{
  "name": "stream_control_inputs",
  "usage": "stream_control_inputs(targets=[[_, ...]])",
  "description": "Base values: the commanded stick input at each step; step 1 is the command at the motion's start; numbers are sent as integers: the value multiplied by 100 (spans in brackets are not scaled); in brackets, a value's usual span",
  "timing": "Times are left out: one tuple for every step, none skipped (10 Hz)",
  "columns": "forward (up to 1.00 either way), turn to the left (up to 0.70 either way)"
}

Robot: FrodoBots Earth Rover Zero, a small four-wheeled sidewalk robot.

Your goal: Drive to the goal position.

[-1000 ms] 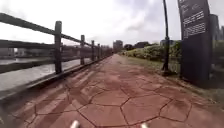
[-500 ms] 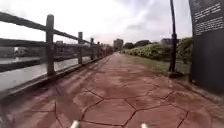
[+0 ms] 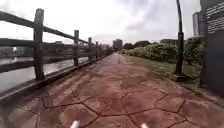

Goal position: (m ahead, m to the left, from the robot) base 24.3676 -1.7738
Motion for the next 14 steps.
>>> stream_control_inputs(targets=[[70, 0], [70, 0], [70, 0], [70, 0], [70, 0], [70, 0], [70, 0], [70, 0], [70, 0], [70, 0], [70, 0], [70, 0], [70, 0], [70, 0]])
